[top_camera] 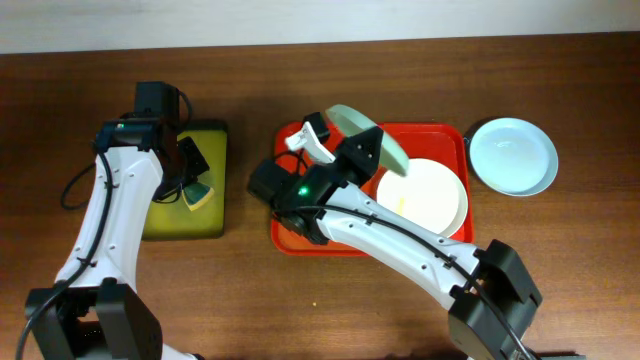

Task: Clean dirty plates on tray and stack at the side
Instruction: 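Lift the pale green plate with the right gripper and stack it on the blue plate, then grasp the cream plate rim with the right gripper and pull it toward center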

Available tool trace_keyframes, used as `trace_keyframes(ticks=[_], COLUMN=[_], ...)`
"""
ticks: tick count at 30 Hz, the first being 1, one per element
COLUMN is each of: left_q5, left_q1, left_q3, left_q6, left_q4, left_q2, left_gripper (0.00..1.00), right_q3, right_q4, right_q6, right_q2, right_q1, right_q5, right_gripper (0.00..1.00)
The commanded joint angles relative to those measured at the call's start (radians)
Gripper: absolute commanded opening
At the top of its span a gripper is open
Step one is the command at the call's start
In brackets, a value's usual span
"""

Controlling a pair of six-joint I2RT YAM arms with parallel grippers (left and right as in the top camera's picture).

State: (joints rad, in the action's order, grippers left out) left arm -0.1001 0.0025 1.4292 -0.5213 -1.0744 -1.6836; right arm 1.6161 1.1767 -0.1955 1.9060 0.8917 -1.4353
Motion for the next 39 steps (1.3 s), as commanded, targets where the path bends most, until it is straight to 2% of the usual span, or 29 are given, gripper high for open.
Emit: trace_keyframes(ticks=[1,3,4,7,9,10,11,13,15,17,19,20,21,22,23,25,26,27,29,31,34,37,38,39], left_q5=[0.011,0.011,0.01,0.01,0.011,0.011,0.011,0.011,0.011,0.011,0.011,0.011,0.011,0.011,0.012,0.016,0.04,0.064,0.068,0.102,0.105,0.104,0.084,0.075], left_q1=[0.002,0.002,0.002,0.002,0.002,0.002,0.002,0.002,0.002,0.002,0.002,0.002,0.002,0.002,0.002,0.002,0.002,0.002,0.0,-0.011,-0.075,-0.159,-0.175,-0.179], left_q3=[0.013,0.013,0.013,0.013,0.013,0.013,0.013,0.013,0.013,0.013,0.013,0.013,0.013,0.013,0.013,0.013,0.013,0.013,0.013,0.012,0.012,0.012,0.012,0.012], left_q6=[-0.009,-0.009,-0.008,-0.008,-0.008,-0.008,-0.008,-0.008,-0.008,-0.009,-0.009,-0.009,-0.009,-0.009,-0.009,-0.009,-0.008,-0.008,-0.007,0.068,0.105,0.156,0.157,0.157], left_q4=[-0.005,-0.008,-0.008,-0.009,-0.009,-0.009,-0.008,-0.008,0.0,0.003,0.004,0.006,0.008,0.01,0.01,0.01,0.01,0.011,0.011,0.035,0.037,0.048,0.048,0.048], left_q2=[0.016,0.016,0.016,0.016,0.016,0.016,0.016,0.016,0.016,0.016,0.016,0.016,0.016,0.016,0.016,0.016,0.016,0.016,0.016,0.016,0.016,0.016,0.016,0.016], left_gripper=[0.0,0.0,0.0,0.0,0.0,0.0,0.0,0.0,0.0,0.0,0.0,0.0,0.0,0.0,0.0,0.0,0.0,0.0,0.0,0.0,0.0,0.0,0.0,0.0], right_q3=[0.019,0.047,0.075,0.124,0.086,0.056,0.023,-0.035,-0.078,-0.087,-0.089,-0.089,-0.089,-0.089,-0.089,-0.088,-0.089,-0.089,-0.089,-0.089,-0.089,-0.091,-0.091,-0.092], right_q4=[-0.029,-0.029,-0.033,-0.056,-0.051,-0.051,-0.063,-0.132,-0.208,-0.248,-0.261,-0.261,-0.255,-0.246,-0.237,-0.174,-0.107,-0.074,-0.032,-0.035,-0.034,-0.024,-0.024,-0.024], right_q6=[-0.037,-0.084,-0.084,-0.083,-0.053,-0.009,-0.01,-0.011,-0.011,-0.011,-0.027,-0.026,-0.026,-0.026,-0.023,-0.019,-0.023,-0.022,-0.022,-0.031,-0.055,0.044,0.046,0.046], right_q2=[-0.005,-0.037,-0.065,-0.131,-0.109,-0.081,-0.058,-0.033,-0.019,0.013,0.027,0.027,0.027,0.027,0.027,0.019,0.004,-0.01,-0.077,-0.154,-0.146,-0.126,-0.126,-0.124], right_q1=[-0.063,-0.124,-0.186,-0.588,-0.964,-1.117,-1.238,-1.392,-1.482,-1.483,-1.474,-1.474,-1.474,-1.474,-1.474,-1.472,-1.464,-1.452,-1.372,-1.223,-1.031,-0.935,-0.912,-0.903], right_q5=[0.344,0.375,0.48,1.093,1.552,1.645,1.646,1.674,1.694,1.687,1.654,1.648,1.648,1.648,1.661,1.758,1.808,1.824,1.824,1.804,1.685,1.68,1.626,1.554], right_gripper=[0.04,0.04,0.04,0.04,0.04,0.04,0.04,0.04,0.04,0.04,0.12,0.23,0.27,0.57,0.67,0.7,0.88,0.95,0.99,0.99,0.99,0.99,0.96,0.82])
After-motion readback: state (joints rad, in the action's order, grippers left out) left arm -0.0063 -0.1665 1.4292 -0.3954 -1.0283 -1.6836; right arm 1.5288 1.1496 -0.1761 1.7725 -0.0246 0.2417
